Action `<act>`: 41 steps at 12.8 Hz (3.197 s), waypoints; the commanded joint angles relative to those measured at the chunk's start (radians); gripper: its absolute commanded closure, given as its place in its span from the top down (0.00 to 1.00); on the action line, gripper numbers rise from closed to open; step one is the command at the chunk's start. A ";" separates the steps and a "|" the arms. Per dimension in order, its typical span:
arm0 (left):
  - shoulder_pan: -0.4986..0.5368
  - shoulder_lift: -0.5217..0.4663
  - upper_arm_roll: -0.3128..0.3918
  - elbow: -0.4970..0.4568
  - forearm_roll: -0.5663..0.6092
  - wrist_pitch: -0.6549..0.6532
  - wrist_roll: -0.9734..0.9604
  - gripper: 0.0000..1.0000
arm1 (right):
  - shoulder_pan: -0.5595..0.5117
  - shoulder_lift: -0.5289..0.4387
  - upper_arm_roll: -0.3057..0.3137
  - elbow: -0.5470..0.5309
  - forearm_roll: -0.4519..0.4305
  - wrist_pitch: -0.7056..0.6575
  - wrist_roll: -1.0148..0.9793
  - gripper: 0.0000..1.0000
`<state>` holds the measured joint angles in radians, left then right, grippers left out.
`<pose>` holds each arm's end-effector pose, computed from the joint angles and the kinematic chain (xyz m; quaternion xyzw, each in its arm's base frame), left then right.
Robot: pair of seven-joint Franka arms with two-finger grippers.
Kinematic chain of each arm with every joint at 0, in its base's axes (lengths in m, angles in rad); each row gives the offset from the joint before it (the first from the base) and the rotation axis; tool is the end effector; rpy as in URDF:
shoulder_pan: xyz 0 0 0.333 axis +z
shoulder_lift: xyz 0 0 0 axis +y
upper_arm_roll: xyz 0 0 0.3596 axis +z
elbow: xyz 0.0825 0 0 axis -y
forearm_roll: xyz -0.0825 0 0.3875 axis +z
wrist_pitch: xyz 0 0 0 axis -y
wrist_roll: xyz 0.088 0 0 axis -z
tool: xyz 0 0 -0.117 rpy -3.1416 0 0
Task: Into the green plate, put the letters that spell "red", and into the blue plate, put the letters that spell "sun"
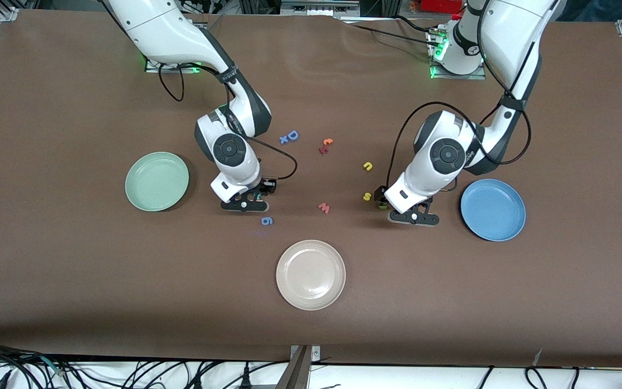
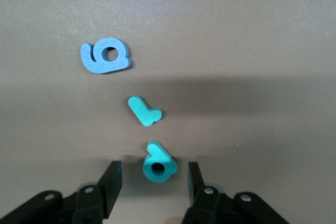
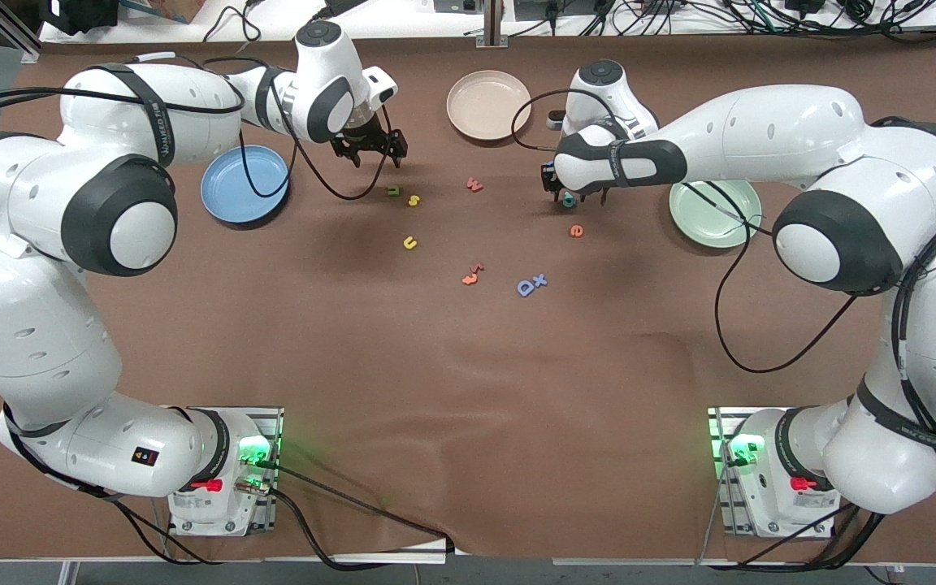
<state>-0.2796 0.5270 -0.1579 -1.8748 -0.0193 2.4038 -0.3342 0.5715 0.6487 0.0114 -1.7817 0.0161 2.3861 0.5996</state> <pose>0.6038 -0.2738 0.2587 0.9984 -0.0338 -0.0137 0.0441 0.5689 0.3746 0.2092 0.9996 -0.0154 -0.0233 0.0050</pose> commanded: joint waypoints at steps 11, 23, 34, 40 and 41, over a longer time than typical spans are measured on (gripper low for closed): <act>-0.041 0.077 0.012 -0.043 -0.024 0.126 -0.259 0.78 | 0.007 0.011 -0.010 -0.012 -0.007 0.024 0.020 0.46; -0.053 0.103 0.017 -0.041 0.047 0.127 -0.243 0.51 | -0.002 -0.089 -0.065 -0.005 -0.008 -0.141 -0.059 0.19; -0.053 0.096 0.035 -0.033 0.048 0.124 -0.241 0.17 | -0.013 -0.290 -0.387 -0.315 0.001 -0.187 -0.644 0.20; 0.038 -0.044 0.109 -0.032 0.055 -0.006 0.096 0.16 | -0.015 -0.300 -0.390 -0.505 0.001 -0.015 -0.646 0.41; 0.089 -0.064 0.109 -0.032 0.055 -0.029 0.188 0.17 | -0.016 -0.299 -0.390 -0.504 0.001 -0.015 -0.643 0.95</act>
<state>-0.2679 0.5231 -0.0472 -1.8879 0.0130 2.4283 -0.2956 0.5540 0.3882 -0.3784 -2.2582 0.0160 2.3626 -0.0351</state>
